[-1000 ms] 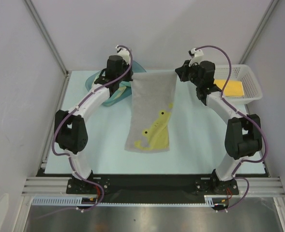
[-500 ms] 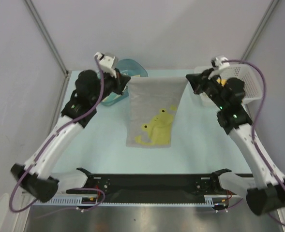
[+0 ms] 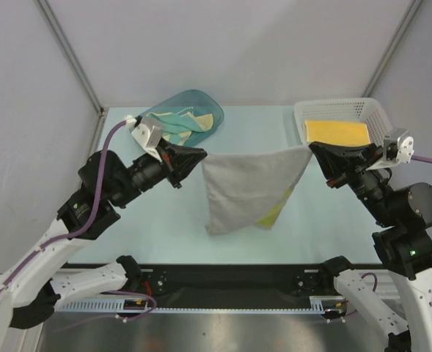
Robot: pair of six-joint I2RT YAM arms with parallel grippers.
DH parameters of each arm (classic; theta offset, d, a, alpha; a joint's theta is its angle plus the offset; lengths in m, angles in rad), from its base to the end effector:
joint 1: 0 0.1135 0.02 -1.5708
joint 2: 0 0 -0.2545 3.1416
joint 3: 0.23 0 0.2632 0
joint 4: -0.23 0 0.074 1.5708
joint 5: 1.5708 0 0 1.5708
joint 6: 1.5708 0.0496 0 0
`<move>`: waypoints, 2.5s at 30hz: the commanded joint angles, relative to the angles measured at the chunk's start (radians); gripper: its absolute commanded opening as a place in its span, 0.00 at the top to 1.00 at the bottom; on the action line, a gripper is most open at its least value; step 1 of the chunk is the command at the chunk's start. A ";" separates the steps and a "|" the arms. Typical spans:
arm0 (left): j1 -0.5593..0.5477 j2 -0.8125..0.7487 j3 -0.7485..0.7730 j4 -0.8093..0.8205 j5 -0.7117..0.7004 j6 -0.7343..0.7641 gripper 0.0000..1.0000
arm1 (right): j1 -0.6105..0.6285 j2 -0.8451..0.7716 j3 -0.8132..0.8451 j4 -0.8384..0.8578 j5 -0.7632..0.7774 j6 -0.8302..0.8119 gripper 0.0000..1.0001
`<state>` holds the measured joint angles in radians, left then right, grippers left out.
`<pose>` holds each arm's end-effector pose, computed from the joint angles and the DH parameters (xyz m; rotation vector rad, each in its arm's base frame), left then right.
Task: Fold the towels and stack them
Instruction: Flatten out the crumpled towel, then fold the towel
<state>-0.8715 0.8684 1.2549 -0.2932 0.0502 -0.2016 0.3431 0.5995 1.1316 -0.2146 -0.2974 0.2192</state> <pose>0.1225 -0.1496 0.4714 0.5477 1.4439 -0.8997 0.1040 0.0526 0.4767 -0.3408 1.2509 0.6693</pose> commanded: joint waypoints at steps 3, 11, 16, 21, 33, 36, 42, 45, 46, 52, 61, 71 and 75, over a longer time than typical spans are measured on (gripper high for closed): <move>-0.014 0.112 0.205 -0.110 -0.201 -0.027 1.00 | -0.004 0.107 0.115 -0.002 0.102 -0.033 1.00; 0.231 0.368 0.268 -0.084 -0.165 -0.007 1.00 | -0.050 0.408 0.047 0.240 0.153 -0.119 1.00; 0.316 0.614 0.299 -0.009 -0.095 0.013 1.00 | -0.121 0.679 0.019 0.434 0.104 -0.133 1.00; 0.439 0.865 0.445 0.054 0.011 0.022 1.00 | -0.164 0.939 0.107 0.603 0.003 -0.159 1.00; 0.491 1.077 0.487 0.206 0.165 0.077 1.00 | -0.213 1.117 0.080 0.690 -0.088 -0.161 1.00; 0.490 1.002 0.346 0.259 0.177 0.047 1.00 | -0.213 1.062 -0.016 0.666 -0.086 -0.118 1.00; 0.460 0.854 0.039 0.319 0.224 -0.002 1.00 | -0.211 0.942 -0.234 0.606 -0.071 -0.017 1.00; 0.450 0.767 -0.105 0.376 0.243 -0.045 0.99 | -0.202 0.875 -0.289 0.566 -0.063 0.003 1.00; 0.448 0.747 -0.133 0.384 0.241 -0.053 1.00 | -0.199 0.837 -0.300 0.529 -0.056 0.003 1.00; 0.410 0.650 -0.294 0.381 0.218 -0.065 1.00 | -0.147 0.708 -0.395 0.368 0.038 0.006 1.00; 0.339 0.577 -0.417 0.348 0.140 -0.068 1.00 | -0.098 0.514 -0.556 0.247 0.081 0.072 1.00; 0.223 0.521 -0.450 0.267 -0.042 -0.033 1.00 | -0.073 0.477 -0.592 0.186 0.116 0.161 1.00; 0.192 0.511 -0.471 0.243 -0.099 -0.041 1.00 | -0.073 0.494 -0.582 0.147 0.107 0.196 1.00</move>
<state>-0.6579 1.4227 0.7998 -0.0223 0.0402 -0.2531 0.2665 1.0958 0.5224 -0.0307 -0.2077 0.3740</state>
